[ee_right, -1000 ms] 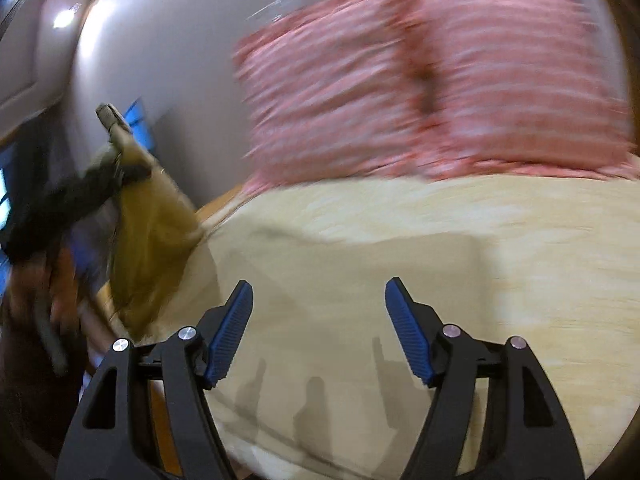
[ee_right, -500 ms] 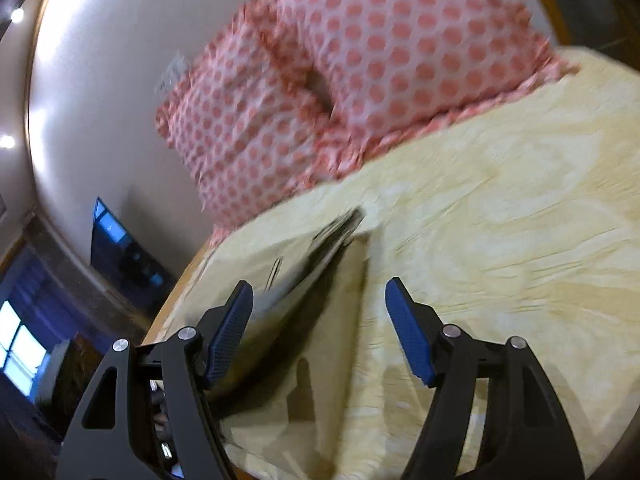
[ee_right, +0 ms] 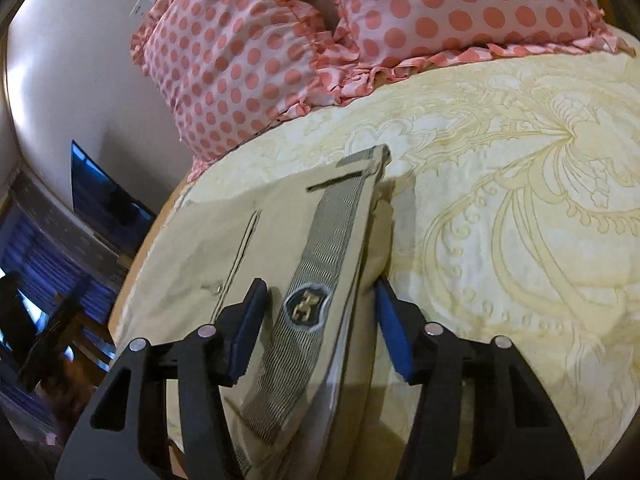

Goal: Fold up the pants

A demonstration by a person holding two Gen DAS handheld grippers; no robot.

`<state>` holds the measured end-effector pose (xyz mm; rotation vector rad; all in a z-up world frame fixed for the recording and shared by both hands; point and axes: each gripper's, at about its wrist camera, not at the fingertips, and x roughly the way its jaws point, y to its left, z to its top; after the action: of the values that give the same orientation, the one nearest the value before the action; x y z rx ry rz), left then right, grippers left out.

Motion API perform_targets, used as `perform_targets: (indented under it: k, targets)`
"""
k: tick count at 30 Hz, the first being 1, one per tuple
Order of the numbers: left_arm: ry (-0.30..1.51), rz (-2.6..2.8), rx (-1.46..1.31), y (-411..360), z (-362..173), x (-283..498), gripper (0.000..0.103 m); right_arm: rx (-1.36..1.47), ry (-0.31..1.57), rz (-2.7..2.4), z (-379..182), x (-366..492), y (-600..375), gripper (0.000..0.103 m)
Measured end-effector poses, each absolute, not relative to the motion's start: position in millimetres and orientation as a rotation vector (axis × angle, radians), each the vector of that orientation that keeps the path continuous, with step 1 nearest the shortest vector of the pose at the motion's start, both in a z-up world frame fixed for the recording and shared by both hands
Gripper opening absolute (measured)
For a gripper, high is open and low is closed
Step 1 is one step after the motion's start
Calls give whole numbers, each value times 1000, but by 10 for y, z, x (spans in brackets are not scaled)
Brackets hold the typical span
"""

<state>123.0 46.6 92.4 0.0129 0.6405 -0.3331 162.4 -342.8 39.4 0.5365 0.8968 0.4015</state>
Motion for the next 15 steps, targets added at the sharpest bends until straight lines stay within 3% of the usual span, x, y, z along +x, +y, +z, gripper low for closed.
perform_targets:
  k: [9, 12, 15]
  targets:
    - [959, -459, -310, 865, 308, 2203, 73, 574, 883, 374, 367, 1767, -3477, 52]
    - [980, -486, -293, 788, 280, 2215, 74, 626, 918, 461, 313, 1780, -3486, 35]
    - [1003, -536, -306, 792, 271, 2326, 74, 700, 933, 469, 269, 1832, -3580, 31]
